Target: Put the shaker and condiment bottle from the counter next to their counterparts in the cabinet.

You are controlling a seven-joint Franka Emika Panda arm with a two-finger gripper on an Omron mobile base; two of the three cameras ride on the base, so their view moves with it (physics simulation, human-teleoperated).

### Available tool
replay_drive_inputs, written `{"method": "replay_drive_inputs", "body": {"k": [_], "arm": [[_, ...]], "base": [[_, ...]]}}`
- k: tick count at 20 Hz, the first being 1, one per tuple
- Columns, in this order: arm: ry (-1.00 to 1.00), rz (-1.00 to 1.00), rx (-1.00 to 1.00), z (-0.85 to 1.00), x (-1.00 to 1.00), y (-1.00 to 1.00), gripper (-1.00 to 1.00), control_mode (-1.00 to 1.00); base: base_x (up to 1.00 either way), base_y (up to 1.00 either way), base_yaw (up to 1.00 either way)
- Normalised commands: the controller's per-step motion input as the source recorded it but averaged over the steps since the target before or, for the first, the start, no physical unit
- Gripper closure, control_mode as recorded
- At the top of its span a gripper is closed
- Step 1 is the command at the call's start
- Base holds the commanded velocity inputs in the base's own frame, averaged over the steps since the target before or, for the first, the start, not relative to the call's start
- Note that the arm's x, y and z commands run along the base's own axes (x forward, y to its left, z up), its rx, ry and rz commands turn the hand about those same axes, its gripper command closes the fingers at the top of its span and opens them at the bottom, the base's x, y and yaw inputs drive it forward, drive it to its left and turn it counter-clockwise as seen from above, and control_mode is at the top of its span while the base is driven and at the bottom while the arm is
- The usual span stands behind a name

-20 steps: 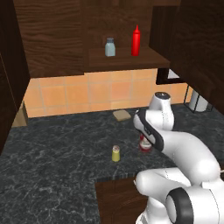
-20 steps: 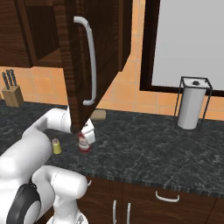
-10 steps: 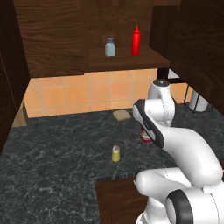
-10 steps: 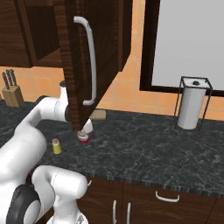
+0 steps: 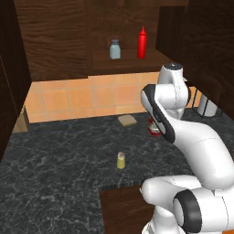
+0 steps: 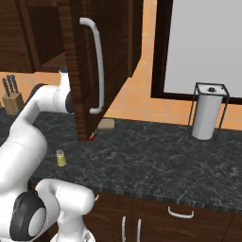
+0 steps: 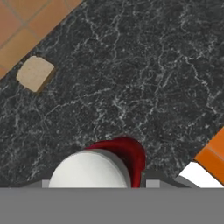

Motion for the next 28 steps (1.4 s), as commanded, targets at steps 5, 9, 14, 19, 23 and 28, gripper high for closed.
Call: {"method": "replay_drive_inputs", "body": {"k": [5, 9, 14, 19, 23, 28], "arm": [[-0.04, 0.0, 0.0, 0.64, -0.05, 0.0, 1.0, -1.0], [-0.08, 0.01, 0.0, 0.57, -0.01, 0.0, 1.0, -1.0], [-0.11, 0.02, -0.01, 0.5, 0.0, 0.0, 1.0, -1.0], [-0.1, 0.03, -0.01, 0.42, 0.0, 0.0, 1.0, -1.0], [-0.14, 0.0, -0.03, 0.27, 0.0, 0.0, 1.0, -1.0], [-0.22, 0.02, -0.01, 0.23, 0.0, 0.0, 1.0, -1.0]], "base": [[0.0, 0.0, 0.0], [0.0, 0.0, 0.0], [0.0, 0.0, 0.0], [0.0, 0.0, 0.0], [0.0, 0.0, 0.0], [0.0, 0.0, 0.0]]}}
